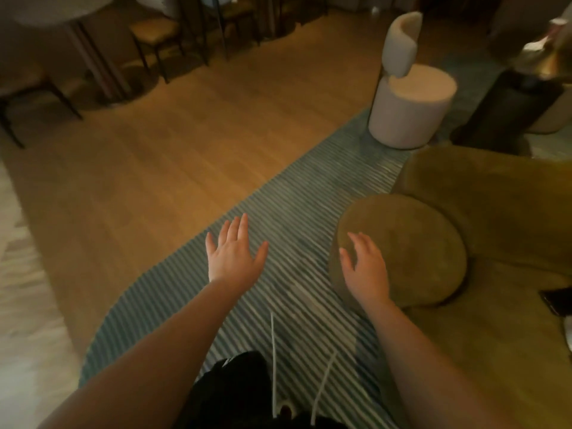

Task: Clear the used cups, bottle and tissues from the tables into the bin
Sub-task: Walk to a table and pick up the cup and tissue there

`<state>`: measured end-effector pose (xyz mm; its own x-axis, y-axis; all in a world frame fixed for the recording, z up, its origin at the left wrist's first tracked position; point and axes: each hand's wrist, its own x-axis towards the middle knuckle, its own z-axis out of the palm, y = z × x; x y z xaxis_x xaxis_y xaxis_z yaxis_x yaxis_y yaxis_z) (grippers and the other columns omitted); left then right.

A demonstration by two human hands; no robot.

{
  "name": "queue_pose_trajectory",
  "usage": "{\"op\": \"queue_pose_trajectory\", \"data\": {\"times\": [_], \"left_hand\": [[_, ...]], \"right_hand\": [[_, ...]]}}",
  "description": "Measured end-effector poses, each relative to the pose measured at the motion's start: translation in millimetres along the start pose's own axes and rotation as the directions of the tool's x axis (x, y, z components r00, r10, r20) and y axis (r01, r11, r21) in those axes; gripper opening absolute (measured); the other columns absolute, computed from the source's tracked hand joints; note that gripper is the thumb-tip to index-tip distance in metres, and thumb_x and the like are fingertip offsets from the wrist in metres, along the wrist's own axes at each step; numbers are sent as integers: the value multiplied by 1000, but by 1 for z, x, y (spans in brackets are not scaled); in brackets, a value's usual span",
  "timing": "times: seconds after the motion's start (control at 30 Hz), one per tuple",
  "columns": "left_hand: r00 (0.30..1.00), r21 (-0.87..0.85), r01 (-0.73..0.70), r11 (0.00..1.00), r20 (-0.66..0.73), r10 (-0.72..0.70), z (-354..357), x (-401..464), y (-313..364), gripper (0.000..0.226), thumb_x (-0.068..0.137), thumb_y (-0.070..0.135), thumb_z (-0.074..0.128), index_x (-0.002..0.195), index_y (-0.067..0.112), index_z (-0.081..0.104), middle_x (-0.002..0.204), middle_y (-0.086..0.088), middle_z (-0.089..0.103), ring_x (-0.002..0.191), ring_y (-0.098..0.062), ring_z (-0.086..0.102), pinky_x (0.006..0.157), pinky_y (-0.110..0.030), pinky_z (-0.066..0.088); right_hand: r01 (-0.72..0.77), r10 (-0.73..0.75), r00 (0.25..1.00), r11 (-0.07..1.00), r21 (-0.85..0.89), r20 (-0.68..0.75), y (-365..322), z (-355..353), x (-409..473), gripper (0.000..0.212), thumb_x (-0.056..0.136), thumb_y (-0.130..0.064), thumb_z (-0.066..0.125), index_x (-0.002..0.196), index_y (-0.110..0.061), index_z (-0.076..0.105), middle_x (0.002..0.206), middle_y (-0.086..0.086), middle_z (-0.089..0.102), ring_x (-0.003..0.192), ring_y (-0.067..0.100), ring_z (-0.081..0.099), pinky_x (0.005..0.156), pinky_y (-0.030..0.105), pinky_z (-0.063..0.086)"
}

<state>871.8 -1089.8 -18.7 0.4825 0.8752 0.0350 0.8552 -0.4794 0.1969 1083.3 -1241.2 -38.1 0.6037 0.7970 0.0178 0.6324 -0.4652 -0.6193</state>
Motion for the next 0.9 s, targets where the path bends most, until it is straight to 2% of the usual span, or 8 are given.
{"op": "queue_pose_trajectory", "data": {"times": [0.2, 0.33, 0.53, 0.7, 0.9], "left_hand": [[990, -15, -139, 990, 8, 139, 48, 204, 65, 81, 86, 70, 13, 151, 21, 9, 155, -2, 24, 144, -19, 13, 113, -51, 3], [975, -36, -219, 975, 15, 220, 94, 376, 121, 79, 87, 69, 15, 150, 21, 14, 154, -2, 27, 143, -19, 17, 113, -53, 8], [941, -48, -329, 943, 68, 332, 122, 615, 213, 79, 88, 70, 14, 151, 21, 13, 155, 0, 25, 142, -18, 16, 113, -52, 8], [899, -63, -420, 905, 110, 424, 120, 732, 292, 78, 89, 67, 17, 151, 20, 14, 156, 0, 23, 142, -17, 17, 113, -51, 9], [839, -60, -520, 852, 153, 522, 127, 828, 371, 76, 91, 64, 21, 151, 20, 11, 157, 1, 20, 143, -17, 15, 112, -51, 9]], "right_hand": [[-127, 128, 987, 992, 17, -99, 59, 1, 177, 49, 97, -40, 44, 139, -16, 43, 147, 12, 40, 136, 28, 34, 112, 43, 29], [-191, 191, 965, 981, 15, -180, 104, 4, 333, 45, 95, -32, 50, 135, -10, 48, 143, 16, 44, 133, 31, 39, 110, 42, 31], [-312, 312, 915, 949, 41, -257, 151, -39, 546, 44, 96, -28, 50, 135, -9, 49, 143, 15, 45, 132, 30, 39, 110, 40, 32], [-390, 395, 862, 917, 79, -318, 186, -79, 643, 42, 95, -29, 51, 134, -13, 50, 142, 12, 46, 132, 27, 40, 110, 35, 29], [-486, 496, 787, 865, 126, -366, 219, -112, 715, 43, 96, -32, 50, 136, -17, 48, 144, 7, 45, 133, 22, 37, 110, 29, 24]]}}
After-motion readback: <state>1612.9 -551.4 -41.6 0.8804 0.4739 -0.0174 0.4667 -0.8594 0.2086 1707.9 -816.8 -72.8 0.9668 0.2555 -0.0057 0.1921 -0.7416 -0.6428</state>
